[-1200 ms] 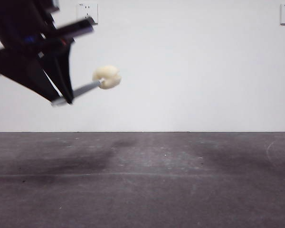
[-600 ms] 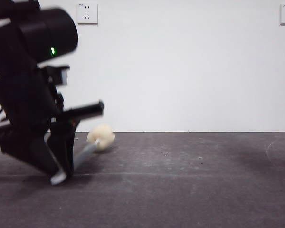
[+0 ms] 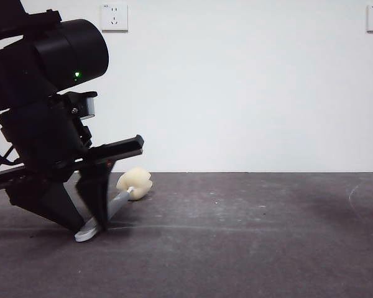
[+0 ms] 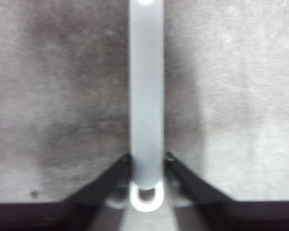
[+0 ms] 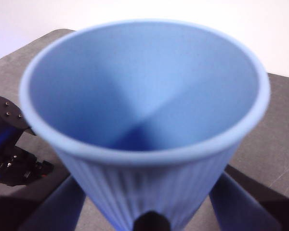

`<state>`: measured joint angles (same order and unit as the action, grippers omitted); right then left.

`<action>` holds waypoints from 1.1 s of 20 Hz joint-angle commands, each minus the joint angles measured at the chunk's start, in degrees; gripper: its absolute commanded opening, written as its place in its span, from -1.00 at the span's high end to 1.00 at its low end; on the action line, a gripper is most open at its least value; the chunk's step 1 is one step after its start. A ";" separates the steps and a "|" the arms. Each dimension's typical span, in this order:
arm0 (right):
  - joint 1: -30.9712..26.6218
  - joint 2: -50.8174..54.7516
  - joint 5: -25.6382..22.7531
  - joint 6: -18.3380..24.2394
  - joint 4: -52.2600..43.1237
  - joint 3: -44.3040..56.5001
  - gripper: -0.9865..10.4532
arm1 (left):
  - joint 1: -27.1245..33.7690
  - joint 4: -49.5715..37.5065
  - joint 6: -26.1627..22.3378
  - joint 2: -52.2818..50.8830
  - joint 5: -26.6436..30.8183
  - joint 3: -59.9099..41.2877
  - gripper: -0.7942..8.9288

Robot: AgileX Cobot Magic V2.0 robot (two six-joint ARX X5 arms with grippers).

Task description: Pick up the cup brush,pick up the cup,insert the brush into the cup,clean the cup,put the cup brush back,put the cup back to the fixed position on the table

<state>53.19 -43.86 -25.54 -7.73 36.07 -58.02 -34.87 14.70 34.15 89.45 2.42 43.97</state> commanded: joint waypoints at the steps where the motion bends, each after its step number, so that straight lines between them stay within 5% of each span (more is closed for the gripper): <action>1: 0.11 0.09 -0.02 0.11 -0.61 0.11 0.85 | 0.31 2.08 0.31 1.64 -2.97 -1.09 -0.15; 8: 0.11 -0.90 0.09 1.55 -2.36 0.92 0.85 | 0.52 4.72 -1.57 -6.12 -2.82 -0.61 -0.15; 16: -2.38 -7.48 0.20 8.24 -32.59 19.69 0.85 | 0.17 13.31 -5.97 -30.67 -2.93 -0.61 -0.15; 22: -7.39 -24.87 3.26 8.90 -55.04 29.92 0.85 | 0.11 21.51 -6.82 -46.77 -2.95 -0.61 -0.15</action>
<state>45.71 -68.79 -22.13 0.91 -17.52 -28.25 -34.57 36.40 28.12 42.72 -0.62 43.66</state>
